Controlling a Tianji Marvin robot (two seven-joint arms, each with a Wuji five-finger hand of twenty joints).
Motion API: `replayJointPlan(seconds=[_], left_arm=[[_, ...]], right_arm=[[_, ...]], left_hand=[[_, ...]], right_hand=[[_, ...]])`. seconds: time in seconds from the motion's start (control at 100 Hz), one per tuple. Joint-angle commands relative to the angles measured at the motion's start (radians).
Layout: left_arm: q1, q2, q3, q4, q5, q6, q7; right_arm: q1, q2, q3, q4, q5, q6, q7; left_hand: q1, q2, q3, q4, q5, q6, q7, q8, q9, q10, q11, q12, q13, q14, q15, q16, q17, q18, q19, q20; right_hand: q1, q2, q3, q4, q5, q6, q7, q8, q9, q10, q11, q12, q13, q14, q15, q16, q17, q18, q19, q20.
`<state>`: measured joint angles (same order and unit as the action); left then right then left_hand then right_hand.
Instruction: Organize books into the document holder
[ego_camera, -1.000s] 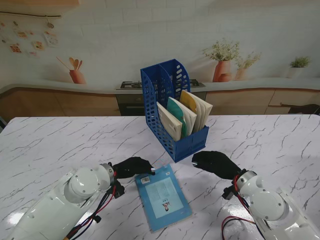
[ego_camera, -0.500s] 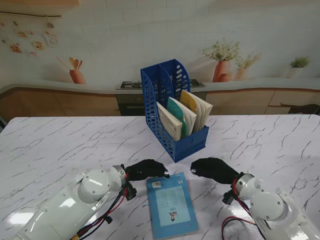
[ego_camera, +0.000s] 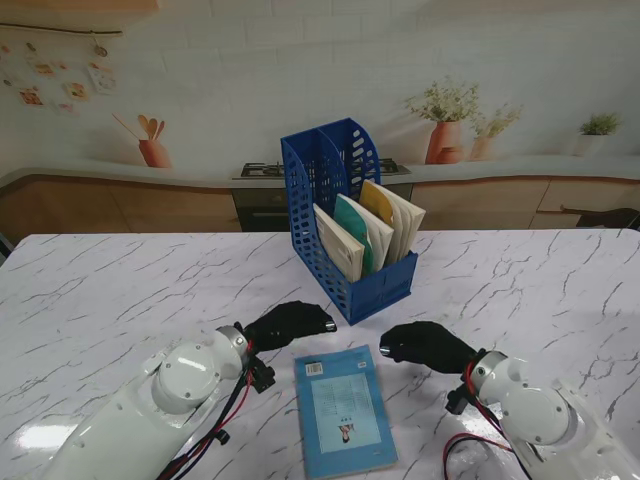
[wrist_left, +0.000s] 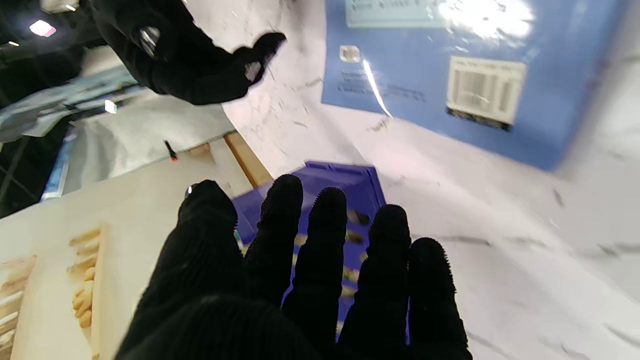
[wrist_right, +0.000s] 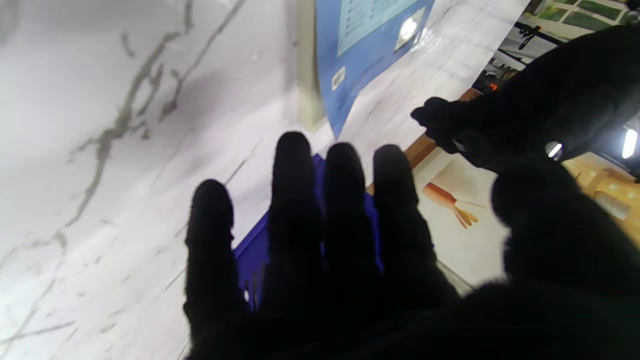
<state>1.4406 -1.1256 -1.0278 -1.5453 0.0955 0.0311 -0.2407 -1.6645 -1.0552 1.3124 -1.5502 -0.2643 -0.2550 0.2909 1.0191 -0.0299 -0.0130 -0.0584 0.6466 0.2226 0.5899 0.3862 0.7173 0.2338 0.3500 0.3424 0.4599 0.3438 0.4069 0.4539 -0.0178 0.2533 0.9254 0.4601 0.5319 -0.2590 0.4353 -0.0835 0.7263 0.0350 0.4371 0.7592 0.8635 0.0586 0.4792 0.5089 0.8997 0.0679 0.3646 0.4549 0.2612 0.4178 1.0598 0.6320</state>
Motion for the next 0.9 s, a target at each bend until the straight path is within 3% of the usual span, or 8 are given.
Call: replayJointPlan(seconds=[0.0, 0.19, 0.39, 0.48, 0.61, 0.89], left_arm=[[0.055, 0.013, -0.026, -0.032, 0.011, 0.004, 0.008], [0.193, 0.031, -0.135, -0.144, 0.086, 0.11, -0.001], [0.25, 0.04, -0.165, -0.174, 0.1, 0.178, -0.03], [0.251, 0.04, -0.157, -0.173, 0.085, 0.207, -0.035], [0.231, 0.049, -0.128, -0.157, 0.078, 0.204, -0.076], [0.162, 0.053, -0.063, -0.099, 0.016, 0.202, -0.128]], right_arm=[[-0.008, -0.006, -0.017, 0.011, 0.01, -0.021, 0.003], [-0.006, -0.002, -0.029, 0.02, 0.014, -0.038, 0.014], [0.0, 0.003, -0.042, 0.041, 0.029, -0.058, 0.038], [0.008, 0.004, -0.053, 0.054, 0.035, -0.065, 0.043], [0.013, 0.004, -0.061, 0.066, 0.042, -0.068, 0.047], [0.02, 0.006, -0.07, 0.084, 0.045, -0.07, 0.055]], left_hand=[[-0.018, 0.004, 0.005, 0.022, -0.013, -0.033, 0.024, 0.024, 0.001, 0.011, 0.018, 0.019, 0.048, 0.02, 0.028, 0.017, 0.013, 0.025, 0.039, 0.02], [-0.027, 0.014, 0.005, 0.024, 0.002, -0.002, 0.044, 0.034, 0.036, 0.032, 0.04, 0.033, 0.12, 0.052, 0.102, 0.043, 0.095, 0.067, 0.155, 0.085], [-0.04, 0.038, 0.006, 0.03, 0.071, 0.03, 0.099, 0.052, 0.138, 0.066, 0.09, 0.035, 0.25, 0.084, 0.232, 0.06, 0.262, 0.108, 0.341, 0.195], [-0.043, 0.046, 0.007, 0.033, 0.134, 0.044, 0.133, 0.057, 0.208, 0.081, 0.118, 0.035, 0.319, 0.108, 0.299, 0.066, 0.37, 0.121, 0.45, 0.253], [-0.045, 0.051, 0.007, 0.035, 0.173, 0.053, 0.151, 0.054, 0.258, 0.093, 0.129, 0.029, 0.377, 0.115, 0.339, 0.062, 0.461, 0.122, 0.502, 0.272], [-0.044, 0.06, 0.008, 0.037, 0.183, 0.07, 0.12, 0.027, 0.253, 0.108, 0.121, 0.012, 0.37, 0.119, 0.34, 0.038, 0.458, 0.125, 0.494, 0.265]], right_hand=[[0.003, 0.009, -0.026, 0.015, 0.031, -0.037, 0.026, -0.002, 0.033, -0.018, -0.009, -0.019, 0.042, 0.004, -0.016, -0.028, 0.006, 0.055, 0.028, -0.025], [0.003, 0.012, -0.024, 0.015, 0.051, -0.033, 0.036, -0.005, 0.064, -0.009, -0.03, -0.051, 0.063, 0.001, -0.028, -0.053, 0.005, 0.054, 0.036, -0.048], [-0.001, 0.014, -0.015, 0.014, 0.089, -0.02, 0.048, -0.012, 0.117, 0.012, -0.052, -0.094, 0.088, 0.006, -0.024, -0.077, 0.0, 0.048, 0.039, -0.073], [-0.006, 0.013, -0.007, 0.013, 0.103, -0.017, 0.052, -0.019, 0.137, 0.016, -0.063, -0.113, 0.097, 0.005, -0.025, -0.088, -0.002, 0.048, 0.038, -0.086], [-0.01, 0.013, 0.001, 0.012, 0.114, -0.015, 0.053, -0.024, 0.147, 0.02, -0.068, -0.123, 0.098, 0.007, -0.025, -0.094, -0.01, 0.049, 0.036, -0.093], [-0.02, 0.012, 0.023, 0.01, 0.124, 0.006, 0.042, -0.049, 0.153, 0.037, -0.104, -0.155, 0.086, 0.013, -0.045, -0.117, -0.019, 0.049, 0.036, -0.108]])
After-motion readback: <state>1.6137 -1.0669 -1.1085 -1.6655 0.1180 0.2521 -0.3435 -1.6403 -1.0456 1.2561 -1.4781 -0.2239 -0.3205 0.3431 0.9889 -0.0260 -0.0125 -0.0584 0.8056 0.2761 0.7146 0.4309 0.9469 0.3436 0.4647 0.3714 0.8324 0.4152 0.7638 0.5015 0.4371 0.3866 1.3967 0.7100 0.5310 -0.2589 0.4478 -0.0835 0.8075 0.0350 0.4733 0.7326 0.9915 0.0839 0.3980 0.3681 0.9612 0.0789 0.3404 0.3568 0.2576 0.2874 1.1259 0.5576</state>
